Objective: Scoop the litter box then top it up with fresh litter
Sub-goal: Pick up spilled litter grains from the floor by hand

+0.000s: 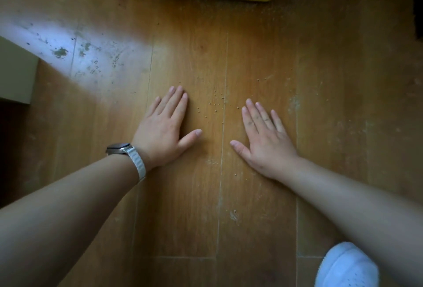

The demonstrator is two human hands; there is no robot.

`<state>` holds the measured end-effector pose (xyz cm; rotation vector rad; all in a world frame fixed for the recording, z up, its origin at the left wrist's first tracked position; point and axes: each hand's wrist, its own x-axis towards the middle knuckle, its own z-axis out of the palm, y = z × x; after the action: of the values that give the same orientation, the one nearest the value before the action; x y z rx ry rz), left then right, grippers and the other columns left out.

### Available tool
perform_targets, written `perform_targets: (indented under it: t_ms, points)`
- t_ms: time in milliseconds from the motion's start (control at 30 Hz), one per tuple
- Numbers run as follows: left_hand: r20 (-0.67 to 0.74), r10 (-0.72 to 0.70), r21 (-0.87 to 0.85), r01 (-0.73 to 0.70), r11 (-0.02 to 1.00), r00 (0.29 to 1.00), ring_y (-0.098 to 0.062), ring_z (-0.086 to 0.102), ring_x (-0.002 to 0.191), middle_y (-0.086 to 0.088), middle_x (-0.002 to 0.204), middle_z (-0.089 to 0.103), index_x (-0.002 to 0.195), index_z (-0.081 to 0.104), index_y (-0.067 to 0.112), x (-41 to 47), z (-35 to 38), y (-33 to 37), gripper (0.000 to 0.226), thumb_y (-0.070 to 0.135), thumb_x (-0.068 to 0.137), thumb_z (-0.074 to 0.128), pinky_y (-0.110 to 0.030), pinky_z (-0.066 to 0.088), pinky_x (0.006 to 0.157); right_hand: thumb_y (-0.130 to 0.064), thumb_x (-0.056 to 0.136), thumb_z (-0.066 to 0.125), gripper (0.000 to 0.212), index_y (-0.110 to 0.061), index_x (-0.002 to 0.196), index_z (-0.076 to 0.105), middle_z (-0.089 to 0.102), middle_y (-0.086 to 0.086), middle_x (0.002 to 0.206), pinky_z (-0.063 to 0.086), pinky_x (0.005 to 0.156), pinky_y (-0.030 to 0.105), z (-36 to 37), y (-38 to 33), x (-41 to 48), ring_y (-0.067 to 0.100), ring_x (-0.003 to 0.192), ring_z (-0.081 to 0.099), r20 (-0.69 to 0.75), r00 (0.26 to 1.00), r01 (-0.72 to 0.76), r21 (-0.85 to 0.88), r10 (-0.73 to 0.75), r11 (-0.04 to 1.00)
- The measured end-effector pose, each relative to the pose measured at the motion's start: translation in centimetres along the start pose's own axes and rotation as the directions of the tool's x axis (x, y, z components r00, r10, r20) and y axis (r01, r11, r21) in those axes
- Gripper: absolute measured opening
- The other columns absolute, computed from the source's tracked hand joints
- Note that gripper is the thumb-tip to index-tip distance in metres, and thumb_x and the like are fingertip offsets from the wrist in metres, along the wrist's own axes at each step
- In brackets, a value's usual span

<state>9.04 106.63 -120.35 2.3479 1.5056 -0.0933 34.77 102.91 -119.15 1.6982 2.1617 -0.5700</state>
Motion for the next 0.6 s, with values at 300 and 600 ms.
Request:
perform_targets:
  t_ms: [300, 600]
  points:
    - [0.028, 0.187, 0.085, -0.188, 0.978, 0.982, -0.022, 0.011, 0.15, -0.009, 0.161, 0.019, 0.152, 0.027, 0.006, -1.3, 1.8, 2.8, 0.087, 0.068, 0.091, 0.03, -0.044, 0.014, 0.121, -0.063, 0.096, 0.018, 0.077, -0.017, 0.154, -0.004, -0.014, -0.003, 0.162, -0.009, 0.12, 0.042, -0.9, -3.1, 1.7, 0.013, 0.148, -0.015, -0.098, 0.99, 0.106, 0.072, -0.099, 0.992]
    - [-0.035, 0.144, -0.054, -0.146, 0.988, 0.989, -0.02, 0.004, 0.151, -0.007, 0.164, 0.011, 0.155, 0.018, 0.01, 4.7, -0.5, 2.3, 0.077, 0.057, 0.094, 0.024, -0.038, 0.003, 0.12, -0.061, 0.096, 0.018, 0.075, -0.016, 0.155, 0.005, -0.005, -0.003, 0.162, -0.005, 0.12, 0.041, 1.4, -2.1, -1.4, 0.009, 0.147, -0.013, -0.043, 0.972, 0.233, 0.05, -0.231, 0.971]
